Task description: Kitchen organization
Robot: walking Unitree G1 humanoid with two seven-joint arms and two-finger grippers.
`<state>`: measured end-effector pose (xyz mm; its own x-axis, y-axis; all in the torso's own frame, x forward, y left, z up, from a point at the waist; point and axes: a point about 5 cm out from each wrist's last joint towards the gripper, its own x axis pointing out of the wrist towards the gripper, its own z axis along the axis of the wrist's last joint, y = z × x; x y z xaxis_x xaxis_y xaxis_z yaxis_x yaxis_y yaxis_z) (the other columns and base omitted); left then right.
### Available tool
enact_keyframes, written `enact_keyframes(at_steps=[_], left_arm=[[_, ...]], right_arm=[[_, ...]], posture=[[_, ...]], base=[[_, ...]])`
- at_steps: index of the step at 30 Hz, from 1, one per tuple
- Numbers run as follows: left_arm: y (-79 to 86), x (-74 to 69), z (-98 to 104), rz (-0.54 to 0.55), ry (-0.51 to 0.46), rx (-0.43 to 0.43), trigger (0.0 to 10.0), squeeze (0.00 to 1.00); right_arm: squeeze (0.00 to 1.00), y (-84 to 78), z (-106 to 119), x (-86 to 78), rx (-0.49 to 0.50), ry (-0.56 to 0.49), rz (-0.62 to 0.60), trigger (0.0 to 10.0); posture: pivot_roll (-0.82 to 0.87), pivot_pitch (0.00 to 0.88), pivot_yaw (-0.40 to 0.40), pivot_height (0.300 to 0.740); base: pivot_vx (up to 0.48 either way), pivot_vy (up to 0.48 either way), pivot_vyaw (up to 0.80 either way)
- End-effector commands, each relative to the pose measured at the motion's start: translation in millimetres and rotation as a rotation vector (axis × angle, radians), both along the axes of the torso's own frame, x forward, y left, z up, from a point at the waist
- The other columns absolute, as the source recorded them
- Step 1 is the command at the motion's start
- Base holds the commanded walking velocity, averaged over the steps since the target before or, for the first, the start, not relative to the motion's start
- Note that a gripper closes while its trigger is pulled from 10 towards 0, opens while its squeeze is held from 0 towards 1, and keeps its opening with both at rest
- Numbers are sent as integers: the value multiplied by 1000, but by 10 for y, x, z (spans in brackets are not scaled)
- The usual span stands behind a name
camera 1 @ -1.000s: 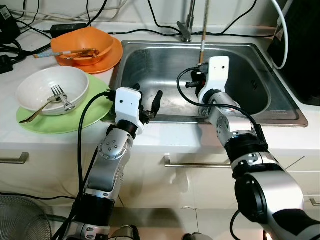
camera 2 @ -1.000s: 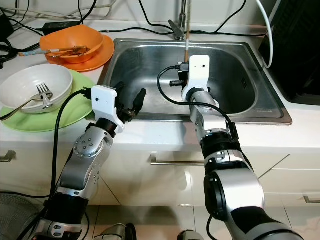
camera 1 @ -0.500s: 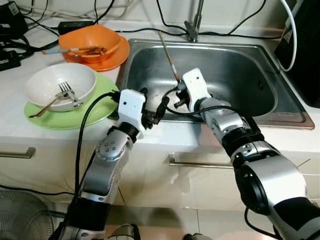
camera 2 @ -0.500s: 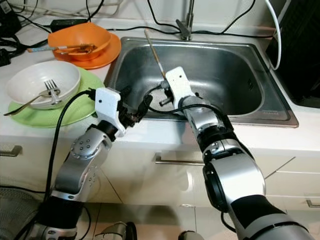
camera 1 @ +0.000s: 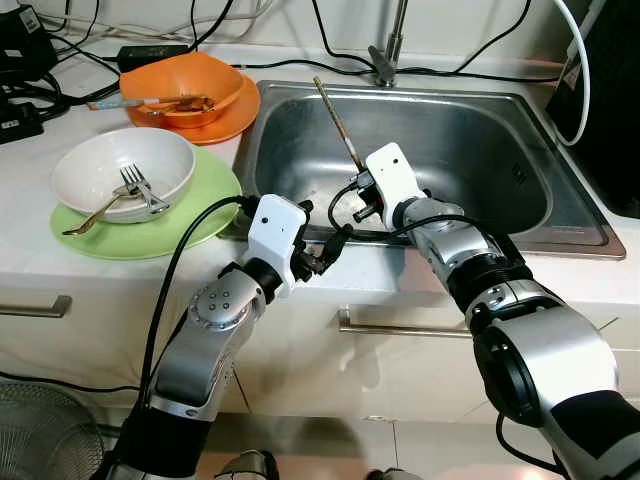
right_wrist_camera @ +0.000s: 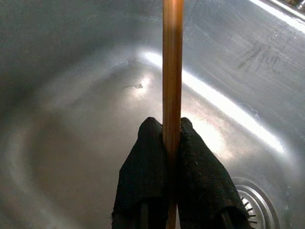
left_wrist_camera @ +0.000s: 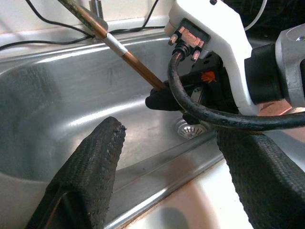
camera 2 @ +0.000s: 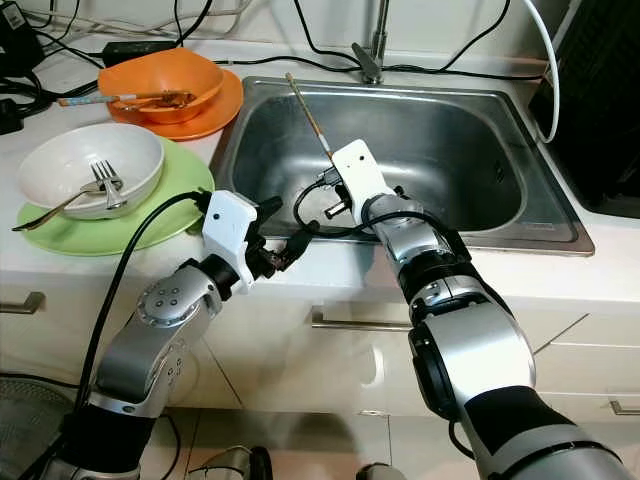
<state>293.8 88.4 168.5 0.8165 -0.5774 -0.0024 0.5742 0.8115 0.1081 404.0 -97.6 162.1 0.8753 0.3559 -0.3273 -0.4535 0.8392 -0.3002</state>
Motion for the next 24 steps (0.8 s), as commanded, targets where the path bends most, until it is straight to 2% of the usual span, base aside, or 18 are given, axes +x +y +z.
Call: enact_keyframes(at_steps=[1,6,7,11,18,24], left_arm=[[-4,-40,25,-9,5,5,10000,0],[81,-46,31,27,1,9,10000,0],[162,-20,95,80,-20,-30,10000,0],[243,17,178,138,-31,-94,10000,0],[268,-40,143,106,6,-58,10000,0],[203,-113,32,34,74,-10,10000,0]], right_arm=[[0,-31,-151,-47,-36,54,-4,10000],[0,-65,-176,-52,-46,57,-16,10000],[0,-76,-184,-54,-45,59,-19,10000],[0,-80,-205,-62,-45,63,-21,10000],[0,-84,-228,-70,-44,69,-24,10000],[0,-94,-231,-70,-50,69,-31,10000]], posture=[[-12,81,-23,740],[-8,86,-24,740],[-6,87,-25,740],[-6,87,-25,740],[-2,91,-23,740],[-1,90,-24,740]], base=[[0,0,0],[0,0,0],[0,0,0],[0,0,0],[0,0,0],[0,0,0]])
